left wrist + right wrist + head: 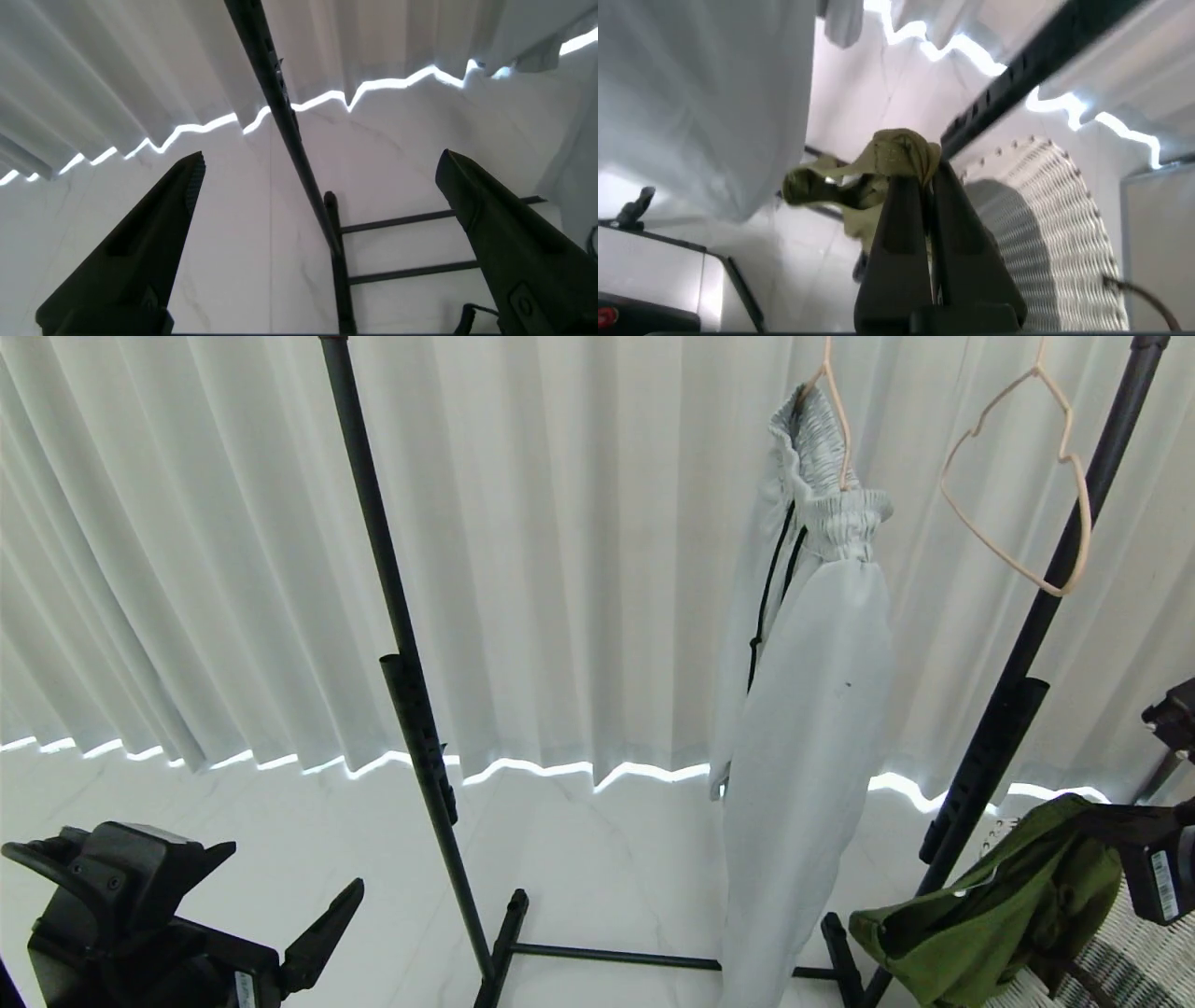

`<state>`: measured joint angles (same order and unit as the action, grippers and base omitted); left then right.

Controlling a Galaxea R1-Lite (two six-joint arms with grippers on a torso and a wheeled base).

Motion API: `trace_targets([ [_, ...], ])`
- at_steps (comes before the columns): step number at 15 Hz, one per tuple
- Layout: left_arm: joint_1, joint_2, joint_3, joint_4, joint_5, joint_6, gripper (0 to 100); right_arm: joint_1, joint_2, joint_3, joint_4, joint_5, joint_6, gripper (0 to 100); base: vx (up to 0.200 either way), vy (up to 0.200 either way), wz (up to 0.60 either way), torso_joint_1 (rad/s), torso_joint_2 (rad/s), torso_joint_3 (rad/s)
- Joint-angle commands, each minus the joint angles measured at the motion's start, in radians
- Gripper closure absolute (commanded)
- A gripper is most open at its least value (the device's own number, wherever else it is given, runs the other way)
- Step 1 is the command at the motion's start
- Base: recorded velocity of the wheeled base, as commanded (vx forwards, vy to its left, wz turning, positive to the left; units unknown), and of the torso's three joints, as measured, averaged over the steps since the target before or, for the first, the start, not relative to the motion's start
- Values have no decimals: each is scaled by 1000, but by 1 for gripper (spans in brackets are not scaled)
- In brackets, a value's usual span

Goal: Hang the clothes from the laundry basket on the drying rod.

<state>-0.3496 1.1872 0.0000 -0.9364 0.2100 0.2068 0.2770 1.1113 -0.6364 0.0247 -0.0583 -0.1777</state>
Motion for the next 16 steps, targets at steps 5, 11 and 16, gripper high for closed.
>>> trace_targets([
  [5,0,41,0,-1,-1,2,0,5,-1,20,-2,2,-2,100,-120,0,0,0,1,1],
  [11,1,107,0,-1,0,-3,0,39,-2,40,-2,0,-2,100,0,67,0,2,2,1],
  [16,1,106,0,-1,-1,-3,0,42,1,50,-5,-3,6,100,0,200,0,3,0,5],
])
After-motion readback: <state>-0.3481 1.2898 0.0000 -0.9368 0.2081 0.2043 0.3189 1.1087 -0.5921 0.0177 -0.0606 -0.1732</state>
